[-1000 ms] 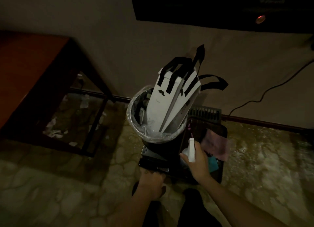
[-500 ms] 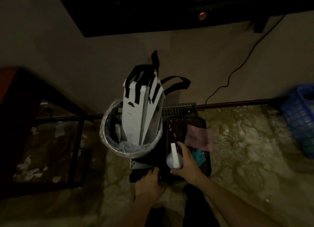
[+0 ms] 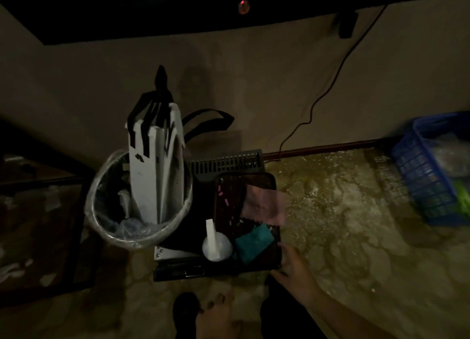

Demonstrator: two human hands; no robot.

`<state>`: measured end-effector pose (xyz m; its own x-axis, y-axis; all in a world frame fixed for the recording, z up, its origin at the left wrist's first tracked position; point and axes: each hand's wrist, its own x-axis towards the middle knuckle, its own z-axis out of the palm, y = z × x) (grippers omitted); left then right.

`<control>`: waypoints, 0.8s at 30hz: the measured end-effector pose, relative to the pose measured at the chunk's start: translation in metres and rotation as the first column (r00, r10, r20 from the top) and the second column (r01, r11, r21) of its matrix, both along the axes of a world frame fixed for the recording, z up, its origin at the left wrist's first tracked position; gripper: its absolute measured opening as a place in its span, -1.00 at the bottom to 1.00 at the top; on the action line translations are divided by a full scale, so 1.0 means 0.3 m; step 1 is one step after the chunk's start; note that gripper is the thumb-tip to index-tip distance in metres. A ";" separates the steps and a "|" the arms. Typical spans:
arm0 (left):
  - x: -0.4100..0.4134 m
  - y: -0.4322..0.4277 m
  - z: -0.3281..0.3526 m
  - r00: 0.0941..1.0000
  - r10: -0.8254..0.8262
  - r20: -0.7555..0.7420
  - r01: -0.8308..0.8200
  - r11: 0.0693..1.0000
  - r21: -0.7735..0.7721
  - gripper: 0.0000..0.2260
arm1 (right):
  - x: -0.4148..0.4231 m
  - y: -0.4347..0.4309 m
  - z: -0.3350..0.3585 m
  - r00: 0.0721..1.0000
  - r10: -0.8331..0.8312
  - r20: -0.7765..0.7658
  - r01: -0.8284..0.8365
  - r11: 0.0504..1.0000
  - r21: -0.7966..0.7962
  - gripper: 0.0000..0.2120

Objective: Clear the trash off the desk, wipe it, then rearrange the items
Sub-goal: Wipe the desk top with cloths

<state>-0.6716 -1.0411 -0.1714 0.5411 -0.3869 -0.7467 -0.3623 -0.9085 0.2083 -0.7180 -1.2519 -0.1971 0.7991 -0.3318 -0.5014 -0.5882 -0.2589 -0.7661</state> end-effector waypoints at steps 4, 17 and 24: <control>-0.021 -0.137 -0.055 0.996 0.053 0.066 -0.047 0.995 -0.088 -0.48 | -0.017 -0.106 -0.067 0.992 0.117 -0.047 -0.119 0.992 -0.051 -0.47; 0.169 -0.405 -0.318 0.942 0.267 0.203 -0.242 0.960 -0.138 -0.46 | 0.130 -0.221 -0.297 0.999 -0.047 -0.001 0.047 0.999 0.001 -0.43; 0.195 -0.448 -0.350 0.891 0.414 0.186 -0.377 0.904 -0.204 -0.48 | 0.359 -0.279 -0.326 0.881 -0.426 -0.206 0.466 0.858 0.215 -0.25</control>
<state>-0.6132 -1.1756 -0.2764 0.8168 -0.2095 -0.5376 -0.0335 -0.9474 0.3184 -0.6103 -1.3357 -0.2948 0.5068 -0.4825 -0.7144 -0.7037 0.2471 -0.6662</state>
